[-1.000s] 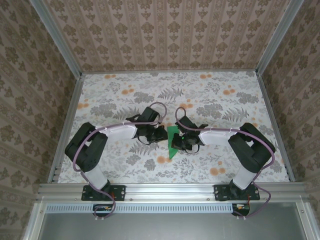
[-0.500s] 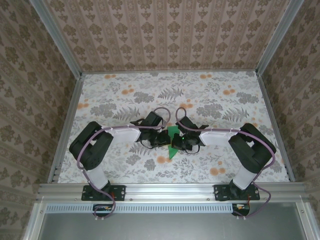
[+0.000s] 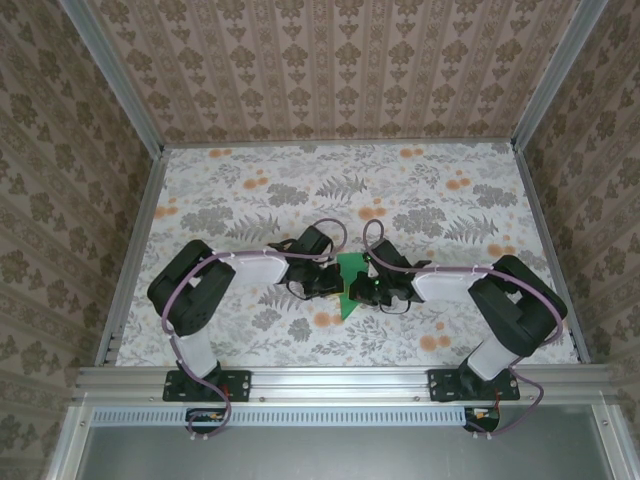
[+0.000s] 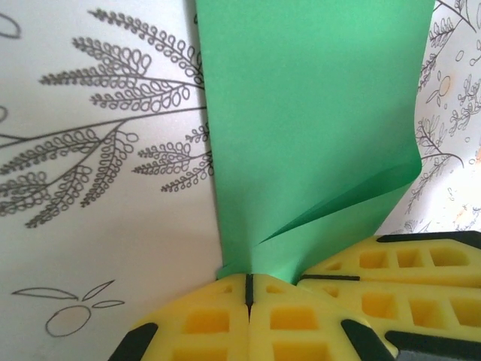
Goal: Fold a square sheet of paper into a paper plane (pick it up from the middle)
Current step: Third fold the triangle at the center of the table.
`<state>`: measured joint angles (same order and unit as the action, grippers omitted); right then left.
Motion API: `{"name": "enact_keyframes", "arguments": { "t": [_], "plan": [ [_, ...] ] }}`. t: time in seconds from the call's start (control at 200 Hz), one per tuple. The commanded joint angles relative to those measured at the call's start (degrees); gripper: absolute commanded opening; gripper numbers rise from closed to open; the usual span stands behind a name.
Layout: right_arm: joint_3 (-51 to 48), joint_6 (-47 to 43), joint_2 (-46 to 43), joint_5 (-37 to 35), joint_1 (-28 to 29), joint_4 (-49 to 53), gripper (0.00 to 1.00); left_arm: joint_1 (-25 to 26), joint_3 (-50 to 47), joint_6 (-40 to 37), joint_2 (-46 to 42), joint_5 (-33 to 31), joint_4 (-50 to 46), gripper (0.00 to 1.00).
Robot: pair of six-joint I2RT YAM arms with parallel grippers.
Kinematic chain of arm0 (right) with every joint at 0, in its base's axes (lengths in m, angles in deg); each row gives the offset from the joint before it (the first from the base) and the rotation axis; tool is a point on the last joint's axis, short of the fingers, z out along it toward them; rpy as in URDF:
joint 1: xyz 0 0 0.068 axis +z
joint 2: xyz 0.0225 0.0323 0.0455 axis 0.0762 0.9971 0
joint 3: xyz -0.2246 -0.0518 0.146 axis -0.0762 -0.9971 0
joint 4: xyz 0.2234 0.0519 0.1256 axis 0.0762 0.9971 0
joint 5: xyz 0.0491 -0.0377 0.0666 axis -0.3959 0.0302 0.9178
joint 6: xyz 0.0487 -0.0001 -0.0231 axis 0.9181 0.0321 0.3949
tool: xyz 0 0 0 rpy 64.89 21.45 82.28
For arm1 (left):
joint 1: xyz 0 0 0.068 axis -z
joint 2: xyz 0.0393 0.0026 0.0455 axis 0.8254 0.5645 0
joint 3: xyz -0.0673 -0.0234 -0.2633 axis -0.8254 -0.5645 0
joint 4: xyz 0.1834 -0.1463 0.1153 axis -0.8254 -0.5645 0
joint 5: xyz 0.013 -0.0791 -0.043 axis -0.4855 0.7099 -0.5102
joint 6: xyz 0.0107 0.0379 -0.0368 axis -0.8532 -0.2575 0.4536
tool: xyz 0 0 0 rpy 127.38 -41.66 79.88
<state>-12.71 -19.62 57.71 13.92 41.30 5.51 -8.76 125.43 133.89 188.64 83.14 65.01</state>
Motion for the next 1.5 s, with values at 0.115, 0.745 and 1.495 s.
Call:
{"name": "enact_keyframes", "arguments": {
  "t": [0.115,0.745,1.495],
  "plan": [
    [-5.30,-2.60,-3.26,7.77,-0.15,-7.66,0.11,1.60,0.28,-1.45,3.12,-7.74,-9.00,0.00],
    [-5.67,0.55,-1.79,6.29,4.91,-4.93,0.11,2.87,-1.68,1.02,2.87,-9.05,-7.64,0.00],
    [-6.45,1.74,-3.11,2.41,8.86,-0.77,0.11,2.78,-2.59,1.82,1.90,-8.93,-6.76,0.00]
  ]
}}
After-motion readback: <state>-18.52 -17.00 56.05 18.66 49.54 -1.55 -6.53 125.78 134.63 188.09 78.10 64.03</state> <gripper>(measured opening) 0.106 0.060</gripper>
